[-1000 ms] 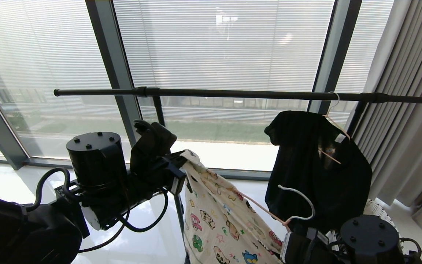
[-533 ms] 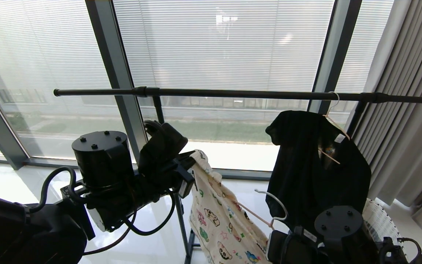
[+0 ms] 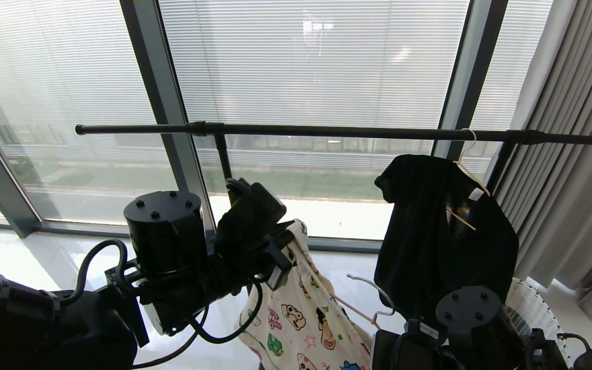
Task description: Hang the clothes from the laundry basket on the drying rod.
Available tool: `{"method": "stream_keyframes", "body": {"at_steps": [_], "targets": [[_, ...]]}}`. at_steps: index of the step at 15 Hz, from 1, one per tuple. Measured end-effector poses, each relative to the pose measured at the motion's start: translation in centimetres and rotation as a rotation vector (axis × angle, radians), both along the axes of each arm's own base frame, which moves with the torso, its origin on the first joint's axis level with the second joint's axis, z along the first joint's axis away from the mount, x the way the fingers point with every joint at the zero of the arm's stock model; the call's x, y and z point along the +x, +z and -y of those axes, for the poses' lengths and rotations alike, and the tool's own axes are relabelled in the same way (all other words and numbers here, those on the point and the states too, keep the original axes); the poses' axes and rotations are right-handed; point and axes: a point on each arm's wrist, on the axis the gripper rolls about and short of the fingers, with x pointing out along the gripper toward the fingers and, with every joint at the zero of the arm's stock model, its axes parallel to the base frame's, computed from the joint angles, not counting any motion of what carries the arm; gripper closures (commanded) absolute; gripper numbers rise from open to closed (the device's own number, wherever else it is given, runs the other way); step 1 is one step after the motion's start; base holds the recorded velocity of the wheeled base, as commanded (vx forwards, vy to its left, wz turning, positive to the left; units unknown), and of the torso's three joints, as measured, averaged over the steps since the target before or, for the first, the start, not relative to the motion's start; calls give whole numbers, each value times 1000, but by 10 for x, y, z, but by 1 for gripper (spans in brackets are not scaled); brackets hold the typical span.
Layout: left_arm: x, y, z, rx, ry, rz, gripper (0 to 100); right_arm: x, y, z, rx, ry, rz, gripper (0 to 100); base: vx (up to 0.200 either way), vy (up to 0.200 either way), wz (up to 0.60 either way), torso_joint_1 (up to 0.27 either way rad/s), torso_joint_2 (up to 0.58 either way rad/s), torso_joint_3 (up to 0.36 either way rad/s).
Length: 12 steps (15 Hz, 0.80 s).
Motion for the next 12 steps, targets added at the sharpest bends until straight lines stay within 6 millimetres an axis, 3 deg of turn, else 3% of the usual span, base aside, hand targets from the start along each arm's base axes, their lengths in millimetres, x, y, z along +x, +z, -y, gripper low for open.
{"method": "stream_keyframes", "body": {"at_steps": [2, 7, 12], "targets": [[-7, -4, 3, 20, -26, -7, 100, 5, 1, 0, 7, -15, 5, 100, 0, 0, 0, 0, 0, 0], [-16, -14, -14, 88, -3, -35, 100, 13, 4, 0, 22, -45, 15, 100, 0, 0, 0, 0, 0, 0], [-23, -20, -17, 121, -15, -41, 100, 16, 11, -5, 49, -40, 36, 100, 0, 0, 0, 0, 0, 0]]}}
